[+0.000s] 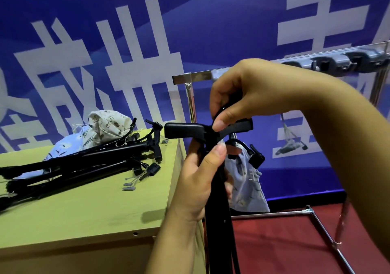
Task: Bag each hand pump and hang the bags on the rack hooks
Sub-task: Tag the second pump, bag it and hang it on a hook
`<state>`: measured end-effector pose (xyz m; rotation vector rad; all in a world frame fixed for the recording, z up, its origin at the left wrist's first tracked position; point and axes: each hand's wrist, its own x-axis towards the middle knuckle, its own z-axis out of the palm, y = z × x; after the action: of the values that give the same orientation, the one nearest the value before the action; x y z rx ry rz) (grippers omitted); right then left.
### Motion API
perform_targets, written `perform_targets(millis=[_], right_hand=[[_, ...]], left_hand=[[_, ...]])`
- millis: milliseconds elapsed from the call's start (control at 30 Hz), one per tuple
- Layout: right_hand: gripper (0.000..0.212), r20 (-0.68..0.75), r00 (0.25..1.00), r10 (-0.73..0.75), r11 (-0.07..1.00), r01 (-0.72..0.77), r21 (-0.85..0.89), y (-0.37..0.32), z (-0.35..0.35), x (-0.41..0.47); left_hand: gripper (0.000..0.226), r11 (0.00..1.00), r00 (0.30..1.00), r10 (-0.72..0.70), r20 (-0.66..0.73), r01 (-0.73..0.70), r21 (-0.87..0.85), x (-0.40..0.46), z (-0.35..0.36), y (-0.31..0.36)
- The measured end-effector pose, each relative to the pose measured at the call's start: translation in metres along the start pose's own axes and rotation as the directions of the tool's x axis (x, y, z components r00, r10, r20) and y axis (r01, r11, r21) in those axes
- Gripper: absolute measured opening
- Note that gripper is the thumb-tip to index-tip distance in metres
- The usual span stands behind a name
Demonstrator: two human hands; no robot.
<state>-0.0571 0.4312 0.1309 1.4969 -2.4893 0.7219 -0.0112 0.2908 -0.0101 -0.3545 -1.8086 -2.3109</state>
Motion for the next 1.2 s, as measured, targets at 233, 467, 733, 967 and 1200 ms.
perform_targets(millis=[233,467,733,967,1200], right_hand=[[0.031,0.075,0.995,0.061,0.998,-0.060,-0.010,0.000,0.001,0.004],[0.056,-0.096,0.976,0.195,0.960,-0.210,-0.185,0.005,0.001,0.000],[0.040,-0.035,0.948,0.317,0.902,-0.290,0.322,0.010,-0.020,-0.043],[0.046,-0.221,0.914,0.341,0.423,0.061,0.904,0.035,0.029,-0.064],[0.029,-0.181,0.873,0.452,0.366,0.004,0.931,0.037,0.070,-0.060]], left_hand=[[0.044,0.996,0.995,0.091,0.047,-0.092,0.008,-0.005,-0.002,0.000],[0.035,0.989,0.989,0.128,-0.071,-0.123,0.077,0.001,0.000,0.007],[0.034,0.978,0.957,0.205,-0.206,-0.207,0.014,0.018,0.001,0.018],[0.035,0.954,0.951,0.257,-0.169,-0.277,-0.110,0.034,0.009,0.029],[0.040,0.966,0.954,0.231,-0.193,-0.249,-0.075,0.041,0.013,0.019]])
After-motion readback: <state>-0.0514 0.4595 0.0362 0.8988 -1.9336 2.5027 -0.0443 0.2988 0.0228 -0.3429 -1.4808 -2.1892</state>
